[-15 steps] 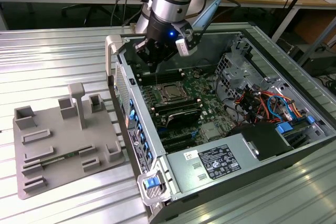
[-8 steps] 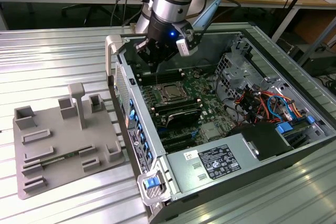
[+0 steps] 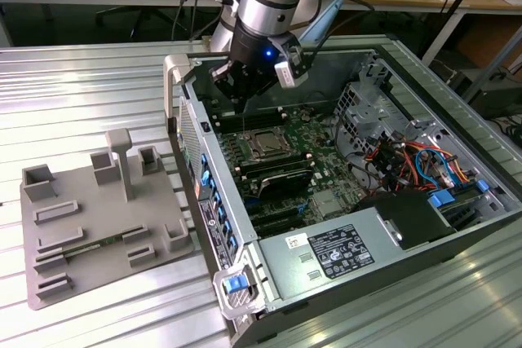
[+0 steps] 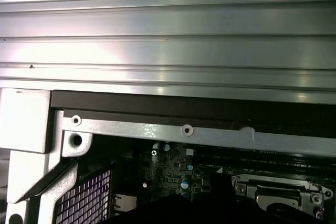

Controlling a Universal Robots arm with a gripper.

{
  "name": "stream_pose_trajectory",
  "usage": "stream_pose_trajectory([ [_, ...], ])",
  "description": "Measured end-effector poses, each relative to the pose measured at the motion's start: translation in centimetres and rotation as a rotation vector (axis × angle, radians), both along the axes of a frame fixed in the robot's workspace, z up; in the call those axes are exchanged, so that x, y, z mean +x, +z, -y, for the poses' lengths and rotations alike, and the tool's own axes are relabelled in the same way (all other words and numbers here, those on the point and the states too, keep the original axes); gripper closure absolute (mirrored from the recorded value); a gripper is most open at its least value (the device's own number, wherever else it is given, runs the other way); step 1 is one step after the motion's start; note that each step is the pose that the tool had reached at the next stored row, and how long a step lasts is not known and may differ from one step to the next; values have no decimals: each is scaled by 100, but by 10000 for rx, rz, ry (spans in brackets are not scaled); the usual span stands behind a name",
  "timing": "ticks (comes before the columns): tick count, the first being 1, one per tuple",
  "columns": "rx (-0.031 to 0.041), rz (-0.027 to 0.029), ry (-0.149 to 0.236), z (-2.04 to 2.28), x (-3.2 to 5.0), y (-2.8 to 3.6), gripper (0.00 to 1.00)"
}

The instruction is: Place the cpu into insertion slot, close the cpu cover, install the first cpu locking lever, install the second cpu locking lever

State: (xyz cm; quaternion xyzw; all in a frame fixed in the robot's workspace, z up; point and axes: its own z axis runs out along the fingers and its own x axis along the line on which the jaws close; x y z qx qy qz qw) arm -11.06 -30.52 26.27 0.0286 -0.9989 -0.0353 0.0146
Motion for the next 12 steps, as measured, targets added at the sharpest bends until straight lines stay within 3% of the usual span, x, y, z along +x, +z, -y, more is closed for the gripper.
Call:
stream_pose_trajectory([
  [12,1,0,0,0,35,-31,89],
])
